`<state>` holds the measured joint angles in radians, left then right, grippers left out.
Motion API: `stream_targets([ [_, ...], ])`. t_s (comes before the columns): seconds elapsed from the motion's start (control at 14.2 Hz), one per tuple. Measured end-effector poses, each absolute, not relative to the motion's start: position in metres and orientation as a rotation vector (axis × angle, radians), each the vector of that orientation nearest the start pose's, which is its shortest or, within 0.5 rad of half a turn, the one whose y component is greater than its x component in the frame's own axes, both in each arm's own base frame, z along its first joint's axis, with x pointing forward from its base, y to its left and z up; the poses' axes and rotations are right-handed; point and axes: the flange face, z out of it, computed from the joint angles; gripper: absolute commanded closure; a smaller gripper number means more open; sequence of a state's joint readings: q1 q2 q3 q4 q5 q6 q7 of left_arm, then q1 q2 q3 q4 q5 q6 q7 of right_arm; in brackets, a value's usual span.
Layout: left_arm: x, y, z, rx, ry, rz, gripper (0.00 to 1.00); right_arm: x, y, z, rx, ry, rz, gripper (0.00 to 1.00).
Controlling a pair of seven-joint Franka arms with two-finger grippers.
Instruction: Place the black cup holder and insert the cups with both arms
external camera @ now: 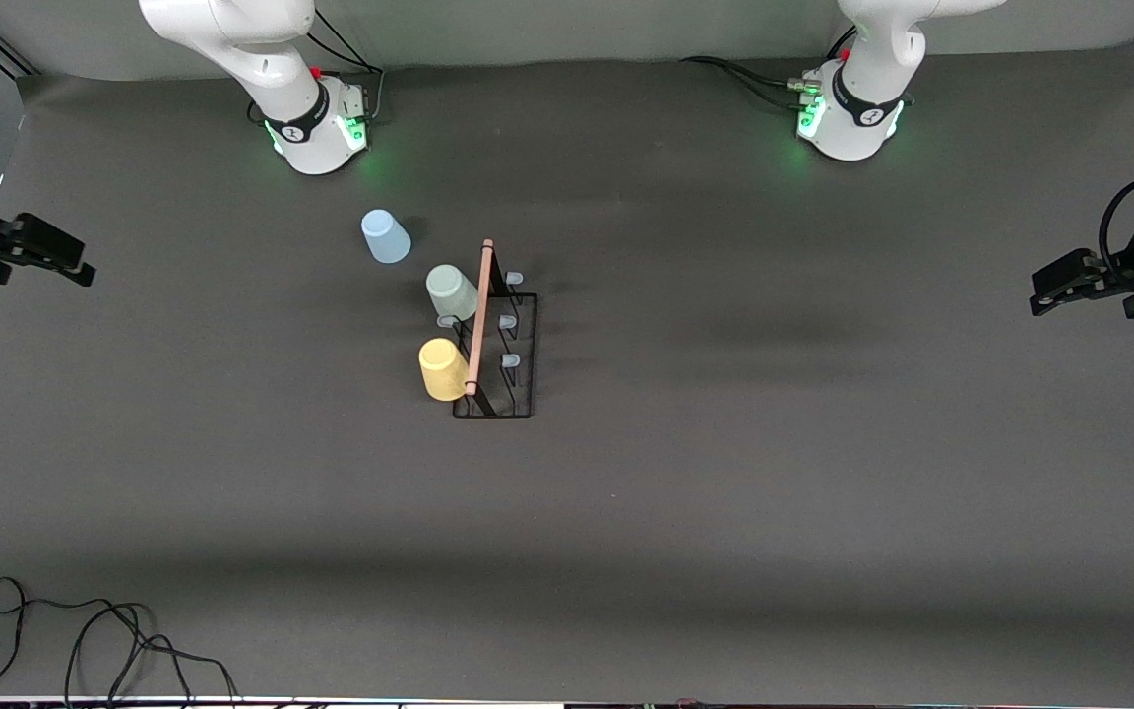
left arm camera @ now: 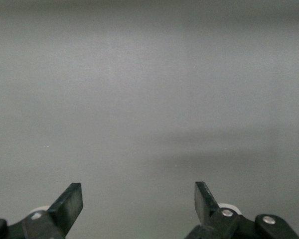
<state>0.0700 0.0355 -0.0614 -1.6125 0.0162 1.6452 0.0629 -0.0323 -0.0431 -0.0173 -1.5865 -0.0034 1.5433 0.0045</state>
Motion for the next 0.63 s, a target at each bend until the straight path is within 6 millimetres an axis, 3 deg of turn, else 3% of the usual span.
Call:
stream_targets([
  [0.63, 0.5717, 0.0070, 0.5975, -3.126, 0.086, -0.022, 0.00, 0.5376, -0.0281, 0.6339, -3.138, 0.041, 0.014, 0.00],
])
